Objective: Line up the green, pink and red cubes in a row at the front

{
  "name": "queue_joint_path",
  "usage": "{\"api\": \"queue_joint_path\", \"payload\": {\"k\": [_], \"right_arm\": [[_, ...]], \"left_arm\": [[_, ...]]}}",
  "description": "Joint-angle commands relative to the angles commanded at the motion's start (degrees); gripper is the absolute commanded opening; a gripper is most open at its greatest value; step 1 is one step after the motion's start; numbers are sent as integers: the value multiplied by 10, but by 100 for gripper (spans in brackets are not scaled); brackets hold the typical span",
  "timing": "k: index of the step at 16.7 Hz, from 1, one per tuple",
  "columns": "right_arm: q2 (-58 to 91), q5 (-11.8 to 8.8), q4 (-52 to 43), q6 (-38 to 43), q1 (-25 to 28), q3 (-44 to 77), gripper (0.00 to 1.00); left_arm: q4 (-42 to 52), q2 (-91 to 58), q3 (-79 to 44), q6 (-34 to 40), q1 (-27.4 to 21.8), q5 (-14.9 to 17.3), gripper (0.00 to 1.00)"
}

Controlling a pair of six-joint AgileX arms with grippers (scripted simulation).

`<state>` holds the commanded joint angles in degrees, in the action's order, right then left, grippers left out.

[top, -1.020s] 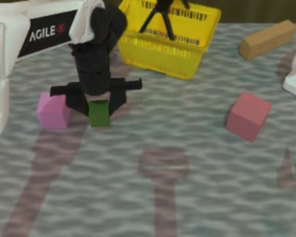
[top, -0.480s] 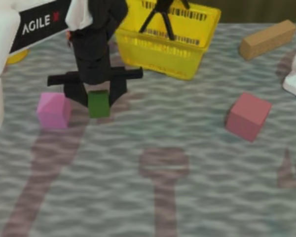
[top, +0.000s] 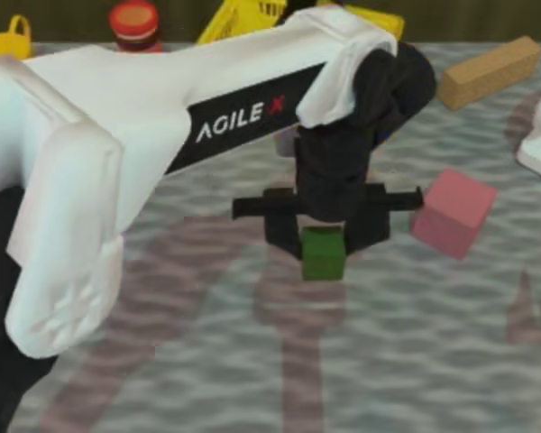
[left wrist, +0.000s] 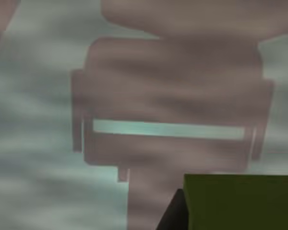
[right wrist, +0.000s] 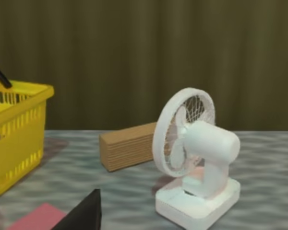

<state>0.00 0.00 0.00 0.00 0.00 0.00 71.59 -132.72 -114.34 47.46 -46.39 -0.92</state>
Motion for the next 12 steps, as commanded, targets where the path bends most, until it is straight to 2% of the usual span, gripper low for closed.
{"api": "queue_joint_path", "payload": {"k": [3, 5, 12], "right_arm": [[0, 0, 0, 0, 0, 0, 100], [0, 0, 0, 0, 0, 0, 100], [0, 0, 0, 0, 0, 0, 100]], "left_arm": [[15, -2, -19, 70, -80, -1, 0], [19, 0, -26, 93, -103, -2, 0], [-5, -3, -4, 95, -104, -2, 0]]}}
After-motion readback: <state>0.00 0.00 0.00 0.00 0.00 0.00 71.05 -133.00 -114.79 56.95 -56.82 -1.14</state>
